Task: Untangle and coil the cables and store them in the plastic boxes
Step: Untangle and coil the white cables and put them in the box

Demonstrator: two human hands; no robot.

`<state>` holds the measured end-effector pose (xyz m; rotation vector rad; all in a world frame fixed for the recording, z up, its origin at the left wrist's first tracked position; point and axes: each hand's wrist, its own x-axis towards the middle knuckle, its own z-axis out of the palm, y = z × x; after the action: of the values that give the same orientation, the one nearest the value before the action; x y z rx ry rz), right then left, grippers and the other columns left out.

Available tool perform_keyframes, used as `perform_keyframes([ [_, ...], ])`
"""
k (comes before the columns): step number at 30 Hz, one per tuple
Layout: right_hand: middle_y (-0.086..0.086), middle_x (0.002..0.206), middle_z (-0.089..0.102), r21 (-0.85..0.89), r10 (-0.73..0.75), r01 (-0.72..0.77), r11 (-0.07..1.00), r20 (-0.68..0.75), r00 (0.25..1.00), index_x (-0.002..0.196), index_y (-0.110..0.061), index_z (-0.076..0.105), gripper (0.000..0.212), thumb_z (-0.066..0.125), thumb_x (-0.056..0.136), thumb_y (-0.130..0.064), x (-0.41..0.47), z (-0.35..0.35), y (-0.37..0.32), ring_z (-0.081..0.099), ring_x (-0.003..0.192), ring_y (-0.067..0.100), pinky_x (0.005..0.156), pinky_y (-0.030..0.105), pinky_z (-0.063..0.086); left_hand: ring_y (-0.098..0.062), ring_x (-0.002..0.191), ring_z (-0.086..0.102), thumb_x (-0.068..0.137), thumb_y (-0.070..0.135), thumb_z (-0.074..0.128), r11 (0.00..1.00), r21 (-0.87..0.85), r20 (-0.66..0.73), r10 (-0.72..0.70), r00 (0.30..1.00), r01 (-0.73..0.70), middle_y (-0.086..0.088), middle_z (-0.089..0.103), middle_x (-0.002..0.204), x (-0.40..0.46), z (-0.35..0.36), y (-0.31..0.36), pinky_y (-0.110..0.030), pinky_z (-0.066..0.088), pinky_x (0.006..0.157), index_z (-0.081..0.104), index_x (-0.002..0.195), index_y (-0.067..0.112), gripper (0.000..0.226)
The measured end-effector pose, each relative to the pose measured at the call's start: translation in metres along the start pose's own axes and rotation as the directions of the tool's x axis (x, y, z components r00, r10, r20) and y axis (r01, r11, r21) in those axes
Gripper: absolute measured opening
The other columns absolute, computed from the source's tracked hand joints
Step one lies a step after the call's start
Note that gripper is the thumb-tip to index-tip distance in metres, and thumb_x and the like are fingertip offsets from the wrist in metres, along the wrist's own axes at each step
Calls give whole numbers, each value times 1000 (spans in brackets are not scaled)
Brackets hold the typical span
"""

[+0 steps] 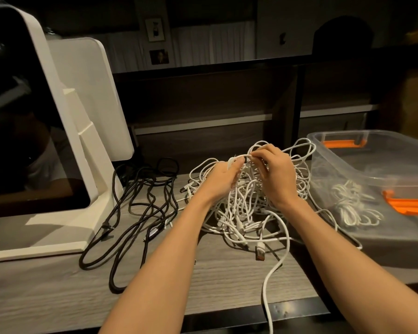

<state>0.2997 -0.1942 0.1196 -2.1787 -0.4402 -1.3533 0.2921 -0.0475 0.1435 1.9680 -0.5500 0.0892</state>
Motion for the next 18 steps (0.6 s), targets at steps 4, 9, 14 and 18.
perform_keyframes([
  [4, 0, 91, 65, -36, 32, -32, 999, 2, 999, 94, -12, 70, 11, 62, 90, -17, -2, 2, -3, 59, 83, 18, 82, 27, 29, -6, 46, 34, 104, 32, 40, 989, -146, -75, -33, 997, 22, 10, 37, 50, 2, 3, -2, -19, 32, 49, 43, 63, 16, 44],
  [9, -6, 101, 56, -76, 246, -238, 968, 121, 962, 104, -20, 66, 15, 62, 89, -17, 3, 5, -9, 49, 103, 13, 88, 25, 17, -6, 52, 44, 103, 32, 43, 999, 4, -318, 37, 948, -38, 8, 49, 56, 6, 9, -7, -29, 39, 58, 62, 73, 19, 38],
  [14, -3, 114, 57, -237, 290, -237, 942, 221, 931, 112, -21, 64, 20, 55, 94, -25, 3, 10, -4, 47, 114, 16, 105, 33, 22, -5, 58, 51, 102, 31, 47, 941, -326, -417, -60, 907, -88, 1, 53, 71, 4, 9, 4, -21, 44, 51, 65, 104, 15, 24],
  [18, 0, 129, 56, -211, 369, -316, 925, 300, 880, 121, -21, 62, 29, 52, 96, -32, 3, 7, 10, 47, 123, 19, 115, 43, 19, -8, 105, 61, 105, 30, 36, 792, -590, -376, -102, 921, -154, 2, 65, 107, 4, -2, 6, -25, 54, 84, 63, 105, 20, 30],
])
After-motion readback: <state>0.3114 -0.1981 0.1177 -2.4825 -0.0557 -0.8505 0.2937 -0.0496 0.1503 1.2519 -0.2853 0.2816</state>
